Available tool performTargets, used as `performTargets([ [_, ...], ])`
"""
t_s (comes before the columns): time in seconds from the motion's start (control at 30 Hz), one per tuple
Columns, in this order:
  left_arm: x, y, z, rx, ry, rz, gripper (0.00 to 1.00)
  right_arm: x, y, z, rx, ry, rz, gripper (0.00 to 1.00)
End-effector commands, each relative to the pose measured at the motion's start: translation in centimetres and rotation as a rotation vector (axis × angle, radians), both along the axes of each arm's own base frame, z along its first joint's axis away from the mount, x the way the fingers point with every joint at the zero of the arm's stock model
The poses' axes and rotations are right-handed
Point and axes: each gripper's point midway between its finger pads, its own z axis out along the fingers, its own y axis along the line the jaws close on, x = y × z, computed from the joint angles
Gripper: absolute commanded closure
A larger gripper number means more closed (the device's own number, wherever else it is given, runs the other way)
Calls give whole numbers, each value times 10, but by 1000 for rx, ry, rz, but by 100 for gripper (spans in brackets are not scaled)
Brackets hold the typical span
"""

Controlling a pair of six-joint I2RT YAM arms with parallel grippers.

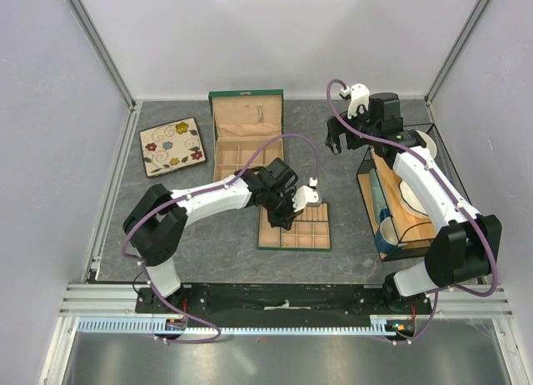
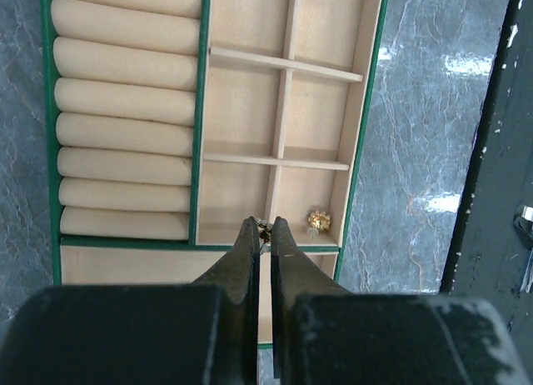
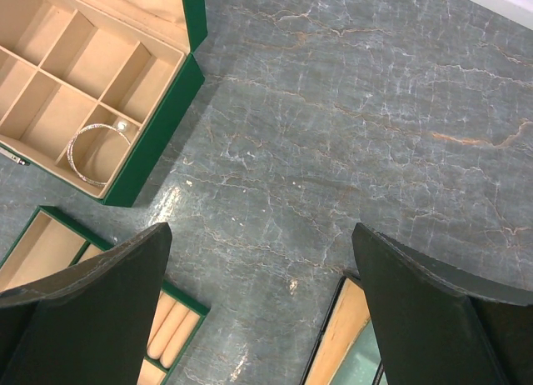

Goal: Organize the mixed jewelry

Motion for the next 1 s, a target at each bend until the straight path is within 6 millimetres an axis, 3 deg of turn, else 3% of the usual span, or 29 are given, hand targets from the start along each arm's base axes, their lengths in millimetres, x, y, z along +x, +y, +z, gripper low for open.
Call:
performTargets([
  [0.0, 7, -21, 7, -38, -36, 2, 98, 5, -3, 10, -1, -46, -5, 2],
  [0.47, 9, -21, -16, 35, -71, -4, 94, 4, -4, 12, 2, -51, -4, 2],
  [0.97, 12, -22, -10, 34, -110, -12, 79, 4, -5, 11, 5, -45, -7, 2],
])
